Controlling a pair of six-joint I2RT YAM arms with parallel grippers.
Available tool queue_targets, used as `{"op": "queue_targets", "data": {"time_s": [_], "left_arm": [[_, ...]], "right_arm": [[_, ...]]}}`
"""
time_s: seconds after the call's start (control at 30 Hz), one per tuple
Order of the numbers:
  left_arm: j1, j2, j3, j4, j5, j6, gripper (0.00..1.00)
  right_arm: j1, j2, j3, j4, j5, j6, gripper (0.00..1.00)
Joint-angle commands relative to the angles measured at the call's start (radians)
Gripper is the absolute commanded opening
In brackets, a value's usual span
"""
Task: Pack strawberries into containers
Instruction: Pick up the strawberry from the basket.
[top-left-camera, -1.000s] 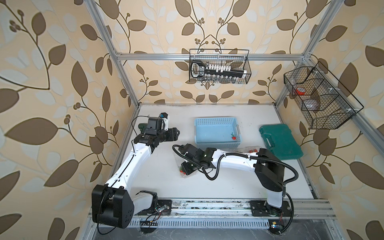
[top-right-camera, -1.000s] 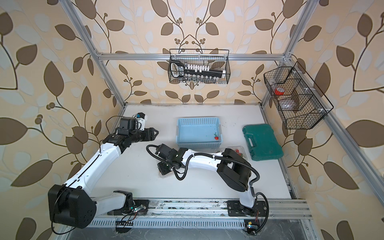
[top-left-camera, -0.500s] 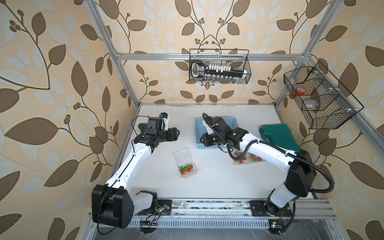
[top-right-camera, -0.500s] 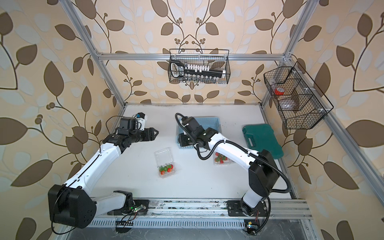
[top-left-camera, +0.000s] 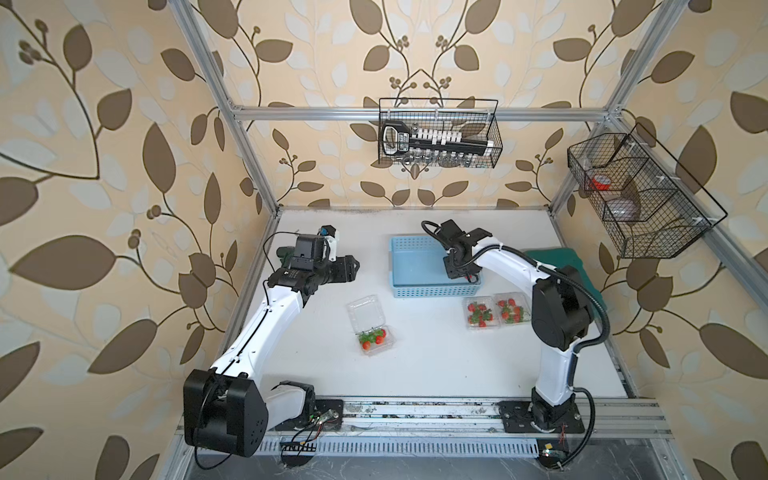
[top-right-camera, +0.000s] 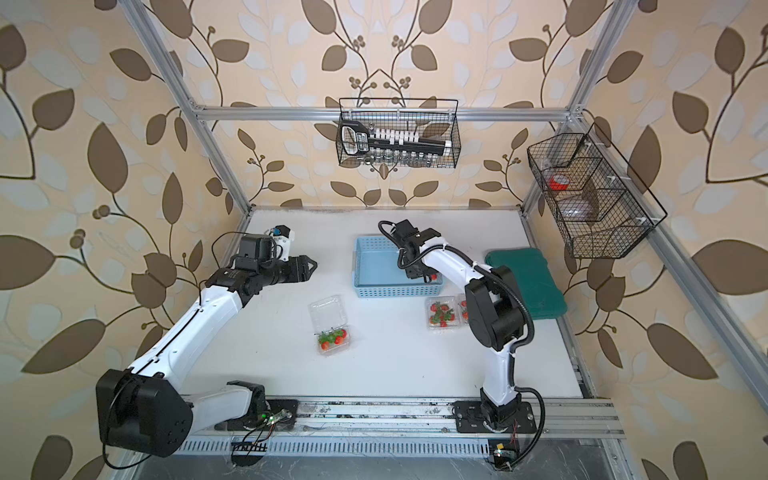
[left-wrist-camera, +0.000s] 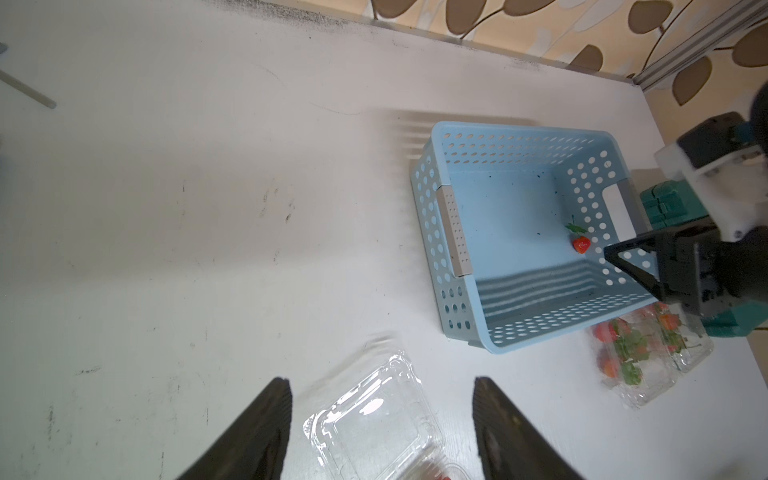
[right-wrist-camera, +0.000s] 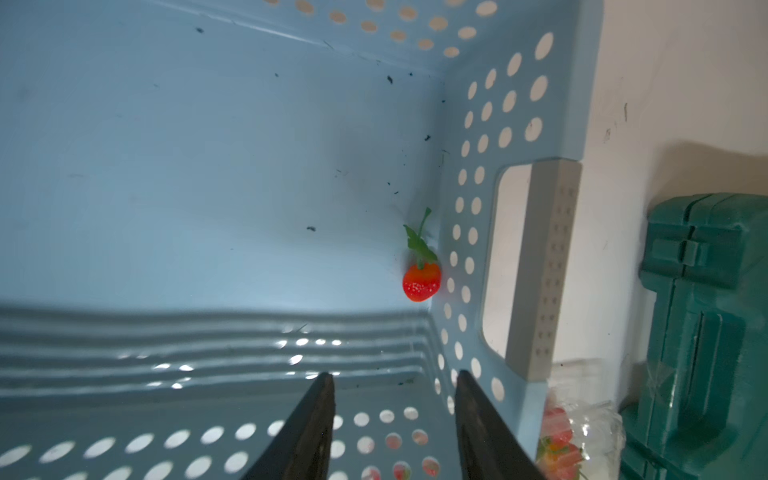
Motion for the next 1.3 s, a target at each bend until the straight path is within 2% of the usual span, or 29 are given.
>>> {"op": "queue_targets", "data": {"time_s": [0.0, 0.2, 0.43, 0.77, 1.07, 1.17, 1.27], "left_arm": [[0.009, -0.026, 0.022, 0.007, 0.017, 0.011, 0.71], [0.009, -0.021, 0.024, 0.004, 0.011, 0.013, 0.71], [0.009, -0.014, 0.024, 0.002, 0.009, 0.015, 0.71], [0.009, -0.015, 0.023, 0.001, 0.006, 0.015, 0.7], [0.009, -0.017, 0.022, 0.001, 0.004, 0.016, 0.71], [0.009, -0.018, 0.022, 0.001, 0.005, 0.017, 0.7], [0.009, -0.017, 0.022, 0.001, 0.007, 0.016, 0.7]], "right_arm": [[-0.019, 0.062, 0.07, -0.063, 0.082, -0.06, 0.48], [-0.059, 0.16, 0.143, -0.045, 0.06, -0.091, 0.47], [-0.095, 0.209, 0.139, 0.014, -0.016, -0.077, 0.44], [-0.102, 0.257, 0.141, 0.022, 0.0, -0.077, 0.37], [-0.117, 0.277, 0.16, 0.022, -0.046, -0.07, 0.14], [-0.121, 0.261, 0.157, 0.029, -0.076, -0.067, 0.0], [-0.12, 0.236, 0.158, 0.034, -0.104, -0.061, 0.0]]}}
